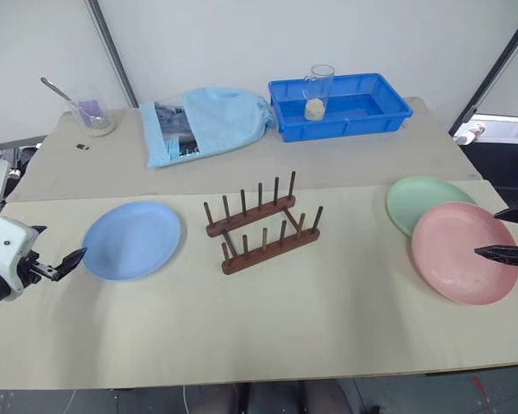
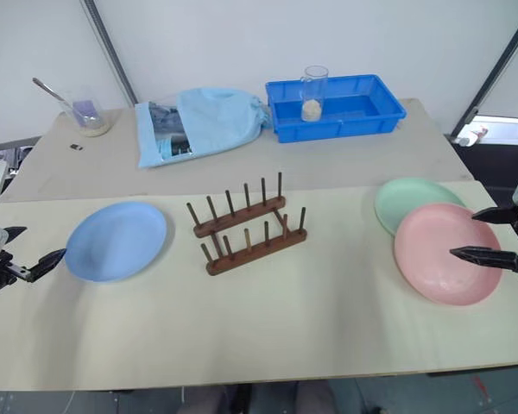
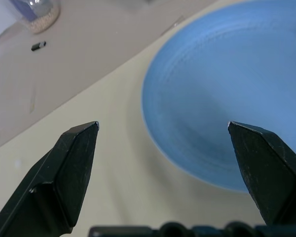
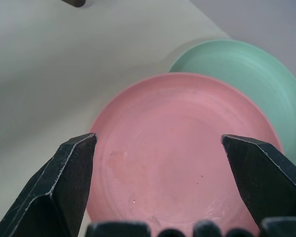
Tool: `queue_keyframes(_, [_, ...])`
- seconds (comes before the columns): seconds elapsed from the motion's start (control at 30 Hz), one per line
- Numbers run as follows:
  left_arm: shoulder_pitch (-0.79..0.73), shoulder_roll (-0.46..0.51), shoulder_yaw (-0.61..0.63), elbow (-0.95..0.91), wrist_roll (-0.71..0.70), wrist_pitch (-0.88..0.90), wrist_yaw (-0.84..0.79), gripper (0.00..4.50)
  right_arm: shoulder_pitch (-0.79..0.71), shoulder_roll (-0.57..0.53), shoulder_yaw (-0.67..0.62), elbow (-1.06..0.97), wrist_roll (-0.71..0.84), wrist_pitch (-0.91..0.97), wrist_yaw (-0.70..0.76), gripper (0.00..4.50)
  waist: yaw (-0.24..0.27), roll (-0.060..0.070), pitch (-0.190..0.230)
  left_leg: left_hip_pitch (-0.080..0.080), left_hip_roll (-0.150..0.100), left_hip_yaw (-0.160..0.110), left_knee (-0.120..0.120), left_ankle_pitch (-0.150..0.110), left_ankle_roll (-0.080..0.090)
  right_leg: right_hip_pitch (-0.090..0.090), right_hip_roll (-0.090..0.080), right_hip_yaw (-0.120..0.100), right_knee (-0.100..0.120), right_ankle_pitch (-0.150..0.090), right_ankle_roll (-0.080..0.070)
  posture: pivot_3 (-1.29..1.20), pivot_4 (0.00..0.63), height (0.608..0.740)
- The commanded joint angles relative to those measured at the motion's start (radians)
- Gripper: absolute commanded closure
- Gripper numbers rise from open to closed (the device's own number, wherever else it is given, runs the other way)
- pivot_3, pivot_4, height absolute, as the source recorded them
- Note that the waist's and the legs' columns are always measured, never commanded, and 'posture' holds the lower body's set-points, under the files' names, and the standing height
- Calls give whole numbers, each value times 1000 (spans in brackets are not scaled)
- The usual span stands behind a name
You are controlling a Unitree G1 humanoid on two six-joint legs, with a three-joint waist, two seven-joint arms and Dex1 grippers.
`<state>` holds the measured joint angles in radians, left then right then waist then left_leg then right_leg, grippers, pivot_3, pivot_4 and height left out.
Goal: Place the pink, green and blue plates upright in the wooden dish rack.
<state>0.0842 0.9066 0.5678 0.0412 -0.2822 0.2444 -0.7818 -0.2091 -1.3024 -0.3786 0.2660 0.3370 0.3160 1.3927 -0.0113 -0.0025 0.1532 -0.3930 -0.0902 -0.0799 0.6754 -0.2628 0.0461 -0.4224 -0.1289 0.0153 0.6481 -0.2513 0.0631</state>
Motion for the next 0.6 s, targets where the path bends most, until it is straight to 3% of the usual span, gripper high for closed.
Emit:
queue_keyframes(0.03, [-6,0,41,-12,-35,-13,-14,0,-11,0,-21,26,9,-18,2,23,0,0,0,0,0,0,0,0,0,0,0,0,0,0,0,0,150,740])
queue_keyframes(0.43, [-8,16,10,-34,-47,-21,-57,0,-7,2,-19,144,-7,-148,38,23,-1,0,0,0,0,1,0,0,0,0,0,1,0,0,0,0,150,740])
queue_keyframes(0.6, [-47,16,-64,-105,-73,18,-104,0,18,11,-38,104,12,-158,57,23,4,0,0,0,0,1,0,0,0,1,0,1,0,0,0,0,150,740])
